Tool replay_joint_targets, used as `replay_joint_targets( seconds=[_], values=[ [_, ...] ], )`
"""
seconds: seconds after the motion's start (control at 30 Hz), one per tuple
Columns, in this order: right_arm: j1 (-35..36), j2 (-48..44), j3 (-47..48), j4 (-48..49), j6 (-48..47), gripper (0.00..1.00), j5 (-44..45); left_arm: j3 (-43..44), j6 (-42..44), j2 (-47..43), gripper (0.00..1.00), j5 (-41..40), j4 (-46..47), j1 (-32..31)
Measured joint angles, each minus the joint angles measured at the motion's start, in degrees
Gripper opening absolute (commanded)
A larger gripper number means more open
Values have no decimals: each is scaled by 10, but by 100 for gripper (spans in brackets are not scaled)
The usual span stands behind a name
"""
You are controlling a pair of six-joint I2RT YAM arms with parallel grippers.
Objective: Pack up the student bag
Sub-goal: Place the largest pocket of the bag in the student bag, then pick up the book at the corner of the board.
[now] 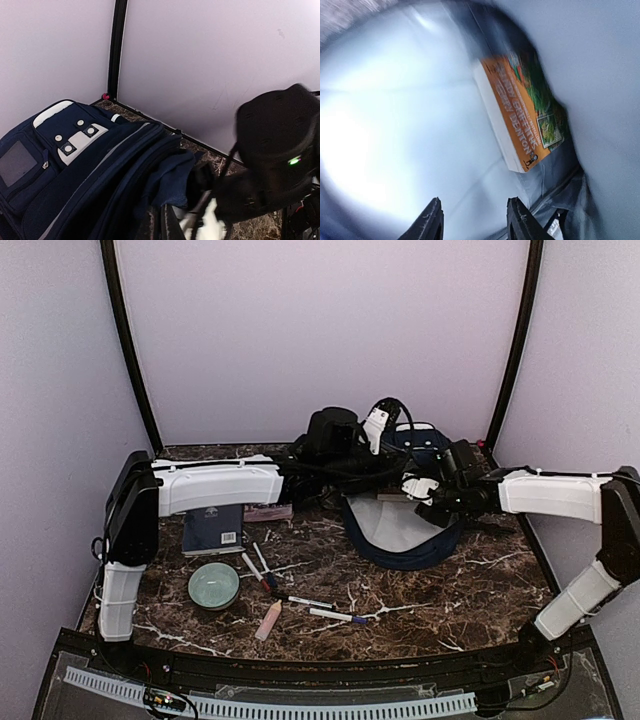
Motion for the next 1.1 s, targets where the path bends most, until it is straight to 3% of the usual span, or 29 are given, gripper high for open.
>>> replay_joint_targets(
  seconds=[0.33, 0.63, 0.77, 0.83, 0.97, 1.1],
  values=[
    [5, -191, -27, -208, 15, 44, -222, 23, -30, 27, 0, 47, -6, 19],
    [5, -195, 80, -371, 28, 44, -389, -51, -71, 32, 1, 123, -7, 15],
    [5, -175, 150, -390, 32, 43, -437, -78, -80, 33, 31, 151, -23, 11],
    [4, -157, 174, -394, 36, 43, -452, -82, -84, 33, 41, 165, -40, 12],
    [3, -114, 222, -382, 70, 44, -453, -110, -78, 4, 50, 173, -81, 24],
    [3, -80, 256, -317, 139, 43, -425, -166, -62, -89, 56, 169, -135, 68]
  ],
)
